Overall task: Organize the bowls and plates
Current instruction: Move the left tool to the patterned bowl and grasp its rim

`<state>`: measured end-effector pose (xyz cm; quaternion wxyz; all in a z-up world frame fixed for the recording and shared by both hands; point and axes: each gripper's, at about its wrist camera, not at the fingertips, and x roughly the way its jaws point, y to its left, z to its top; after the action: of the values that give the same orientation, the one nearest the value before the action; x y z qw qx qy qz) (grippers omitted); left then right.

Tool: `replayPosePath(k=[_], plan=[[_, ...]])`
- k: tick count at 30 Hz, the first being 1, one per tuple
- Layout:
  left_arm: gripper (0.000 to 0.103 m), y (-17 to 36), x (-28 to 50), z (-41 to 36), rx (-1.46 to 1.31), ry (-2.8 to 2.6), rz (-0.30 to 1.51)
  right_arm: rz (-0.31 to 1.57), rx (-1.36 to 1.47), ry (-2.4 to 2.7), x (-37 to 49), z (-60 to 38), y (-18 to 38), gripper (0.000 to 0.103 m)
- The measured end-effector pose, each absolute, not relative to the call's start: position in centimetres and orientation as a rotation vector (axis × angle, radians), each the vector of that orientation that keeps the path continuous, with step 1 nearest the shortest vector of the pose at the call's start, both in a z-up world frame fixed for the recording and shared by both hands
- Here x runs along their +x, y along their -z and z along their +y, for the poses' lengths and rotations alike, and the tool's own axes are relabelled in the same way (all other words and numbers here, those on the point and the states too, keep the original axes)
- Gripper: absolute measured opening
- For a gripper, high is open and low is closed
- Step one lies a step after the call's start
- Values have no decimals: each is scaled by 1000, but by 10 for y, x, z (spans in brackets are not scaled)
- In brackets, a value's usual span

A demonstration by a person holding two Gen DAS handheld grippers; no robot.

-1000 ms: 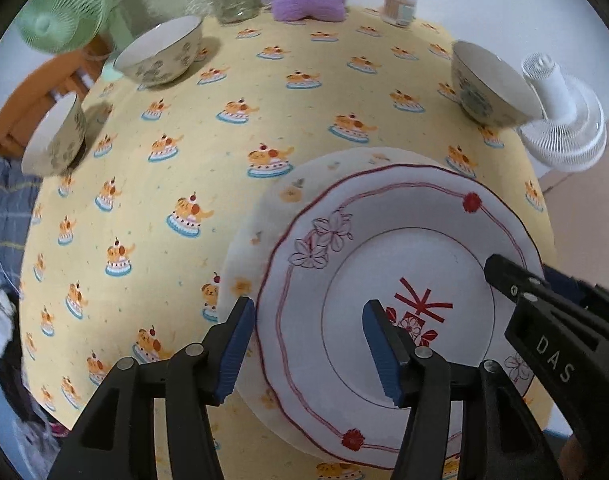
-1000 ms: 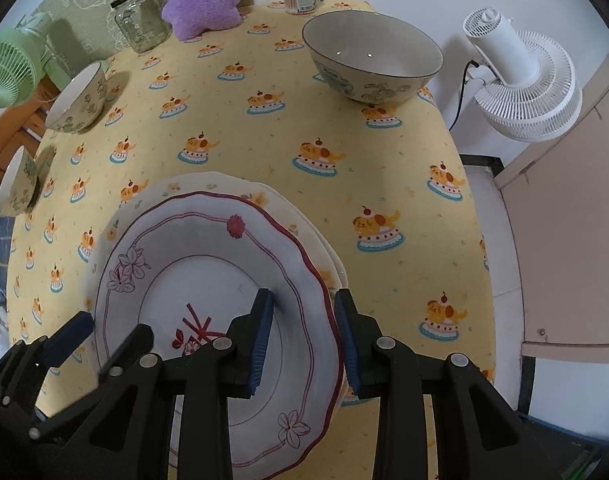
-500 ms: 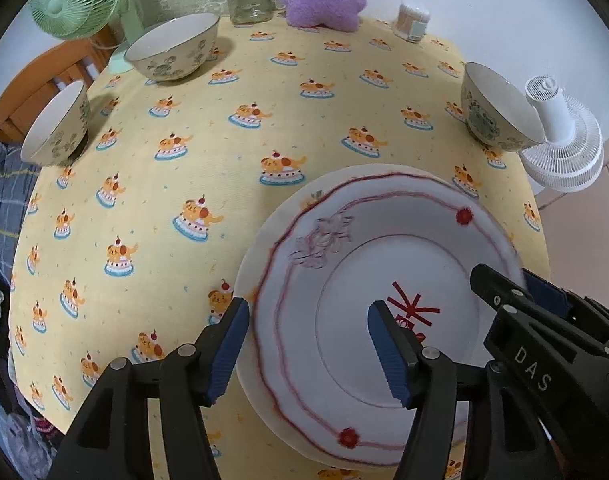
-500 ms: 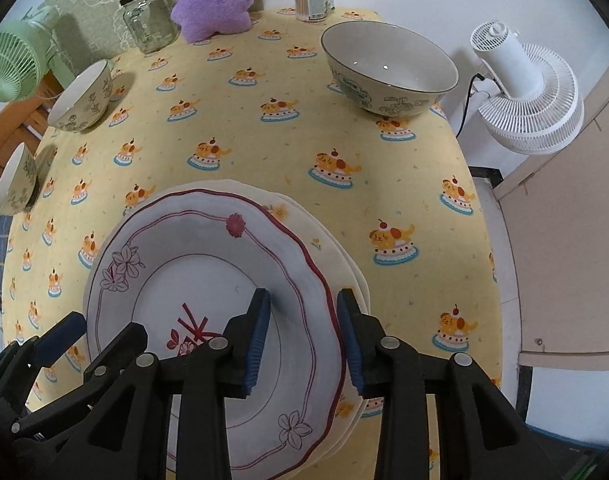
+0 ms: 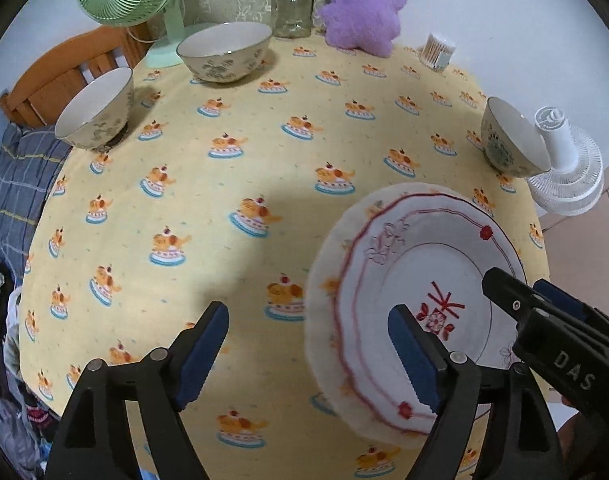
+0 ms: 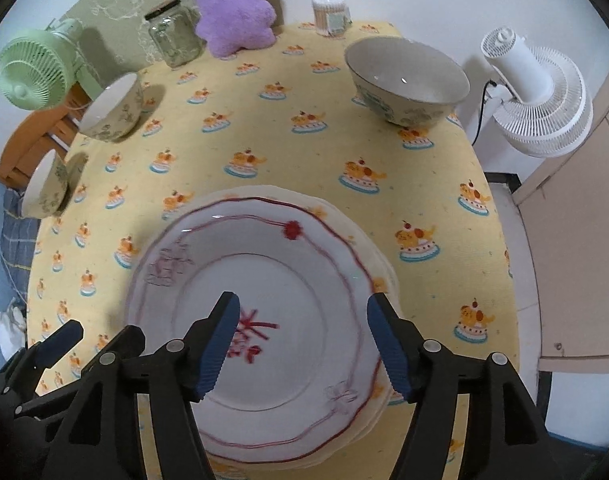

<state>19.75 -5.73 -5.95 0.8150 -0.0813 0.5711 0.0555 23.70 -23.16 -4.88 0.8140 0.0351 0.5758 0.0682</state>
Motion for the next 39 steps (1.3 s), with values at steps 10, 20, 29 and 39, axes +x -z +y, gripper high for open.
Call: replayPosePath(k=[10, 20, 29, 39], plan=[[84, 35, 193, 18, -131, -19, 1169, 1155, 97, -105, 215, -147, 18, 80], [84, 14, 211, 107, -46, 23, 1101, 1067, 109, -78, 213, -41, -11, 80], [84, 8, 238, 168, -27, -21, 1041, 1044, 50, -134, 244, 40, -22, 80], [84, 25, 294, 224, -7, -89, 1041, 1045, 51, -161, 302, 106, -4, 80]])
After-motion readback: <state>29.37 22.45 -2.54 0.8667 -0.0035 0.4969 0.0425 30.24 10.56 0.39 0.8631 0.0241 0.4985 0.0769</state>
